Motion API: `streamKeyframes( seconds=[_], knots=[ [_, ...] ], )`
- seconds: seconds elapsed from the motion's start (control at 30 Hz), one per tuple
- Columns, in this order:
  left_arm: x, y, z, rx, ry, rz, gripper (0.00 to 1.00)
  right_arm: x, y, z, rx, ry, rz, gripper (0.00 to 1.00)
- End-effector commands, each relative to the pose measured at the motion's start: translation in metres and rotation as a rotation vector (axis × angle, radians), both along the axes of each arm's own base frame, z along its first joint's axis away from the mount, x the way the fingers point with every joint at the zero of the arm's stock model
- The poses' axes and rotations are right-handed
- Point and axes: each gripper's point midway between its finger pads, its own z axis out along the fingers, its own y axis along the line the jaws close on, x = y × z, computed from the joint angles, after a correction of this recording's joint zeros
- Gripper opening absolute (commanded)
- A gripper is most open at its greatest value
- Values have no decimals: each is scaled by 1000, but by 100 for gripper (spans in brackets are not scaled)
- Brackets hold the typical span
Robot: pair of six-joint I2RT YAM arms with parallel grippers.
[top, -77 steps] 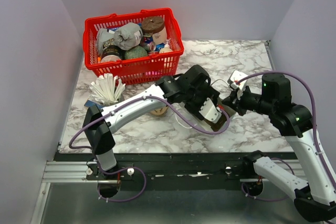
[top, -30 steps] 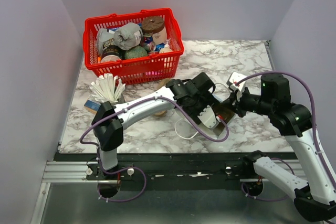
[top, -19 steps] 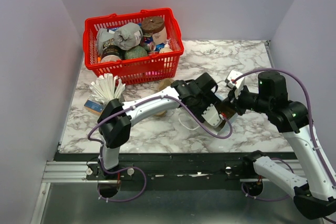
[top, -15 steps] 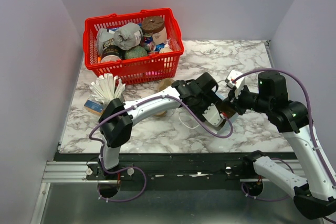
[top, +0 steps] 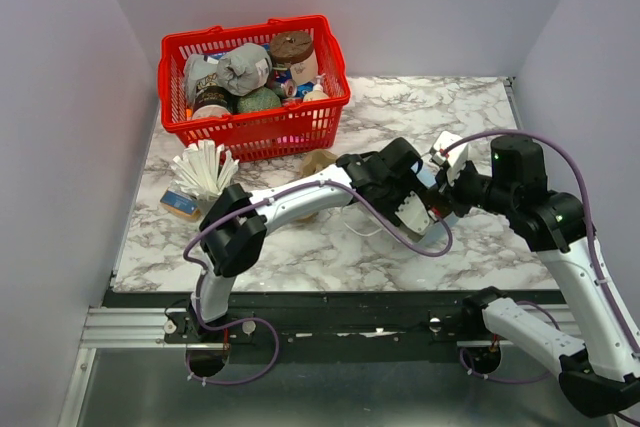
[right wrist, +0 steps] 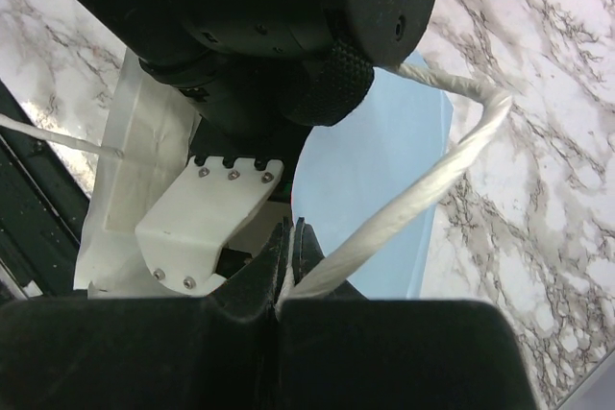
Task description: Pack the takeout coffee
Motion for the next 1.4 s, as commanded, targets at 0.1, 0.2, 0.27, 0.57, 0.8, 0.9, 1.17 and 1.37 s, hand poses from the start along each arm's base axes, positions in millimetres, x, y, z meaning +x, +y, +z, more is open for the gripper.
streamKeyframes(
  seconds=[0.1,0.2,0.27,0.57,0.8,0.9,1.17,1.37],
  knots=[
    [29,15,-5,-18,61,209,0,-18,6,-4,29,71,39,0],
    [34,13,9,-112,111,268,0,-21,5,-5,24,76,42,0],
    [38,16,10,-148,140,293,0,-22,3,-6,16,82,36,1],
    [43,9,14,-284,163,352,0,-20,-2,-8,-11,110,8,0],
    [50,9,-5,-283,161,408,0,-18,-5,-8,-16,126,-10,1],
    [55,12,-4,-294,145,443,0,-16,-5,-6,-12,128,-16,1],
    [47,12,6,-298,185,432,43,-11,-1,1,18,138,-12,0],
    [26,9,24,-315,283,390,60,-8,1,2,22,141,-9,1]
  ],
)
